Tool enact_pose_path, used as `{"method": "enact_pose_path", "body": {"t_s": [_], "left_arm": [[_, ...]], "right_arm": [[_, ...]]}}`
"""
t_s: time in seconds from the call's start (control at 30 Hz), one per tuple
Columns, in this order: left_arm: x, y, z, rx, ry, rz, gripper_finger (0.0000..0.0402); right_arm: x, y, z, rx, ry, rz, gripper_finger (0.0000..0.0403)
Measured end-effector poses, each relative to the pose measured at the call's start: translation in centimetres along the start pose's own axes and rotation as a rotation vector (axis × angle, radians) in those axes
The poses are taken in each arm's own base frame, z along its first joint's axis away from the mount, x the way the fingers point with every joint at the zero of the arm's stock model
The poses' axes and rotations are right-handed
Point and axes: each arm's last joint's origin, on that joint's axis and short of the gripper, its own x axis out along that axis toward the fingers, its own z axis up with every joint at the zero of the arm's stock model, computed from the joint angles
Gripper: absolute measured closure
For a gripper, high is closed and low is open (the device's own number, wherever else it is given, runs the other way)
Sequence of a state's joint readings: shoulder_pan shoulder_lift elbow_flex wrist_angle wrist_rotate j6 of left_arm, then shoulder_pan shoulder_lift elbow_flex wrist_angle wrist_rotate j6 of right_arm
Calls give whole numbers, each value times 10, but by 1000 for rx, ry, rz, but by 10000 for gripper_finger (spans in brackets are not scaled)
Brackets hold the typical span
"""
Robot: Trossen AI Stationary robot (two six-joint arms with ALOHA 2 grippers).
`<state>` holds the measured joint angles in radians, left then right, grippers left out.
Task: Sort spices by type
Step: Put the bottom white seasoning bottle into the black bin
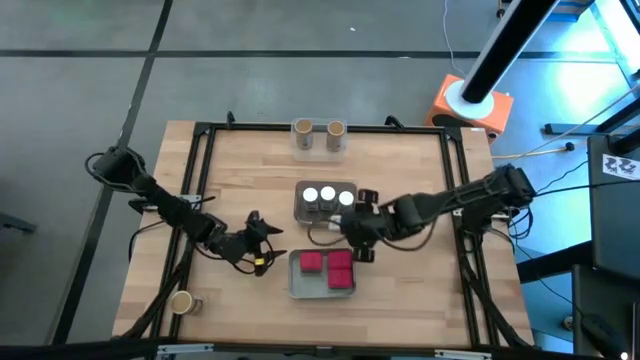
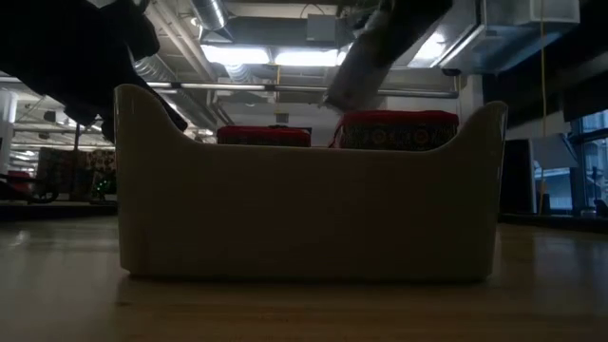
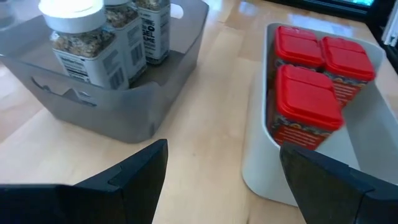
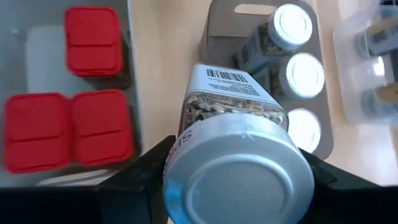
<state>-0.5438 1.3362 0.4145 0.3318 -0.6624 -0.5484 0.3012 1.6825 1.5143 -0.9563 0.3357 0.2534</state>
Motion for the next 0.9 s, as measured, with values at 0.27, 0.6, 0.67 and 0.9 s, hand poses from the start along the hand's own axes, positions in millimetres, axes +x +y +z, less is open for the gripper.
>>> {"method": "enact_pose_path", "body": {"t_s": [0.27,0.6,0.67,0.9], "left_arm": [[5,6,3,24,0,35,108],[13,20,9,78,-5,101,108],[14,22,10,81,-5,111,108],[15,23,11,79,-6,117,108]], "right_arm": [[37,-23,8,-111,74,14,193],[63,-40,2,-158,257,-19,193],[67,-42,0,-165,277,-21,193],[71,-45,-1,-149,274,15,193]]}}
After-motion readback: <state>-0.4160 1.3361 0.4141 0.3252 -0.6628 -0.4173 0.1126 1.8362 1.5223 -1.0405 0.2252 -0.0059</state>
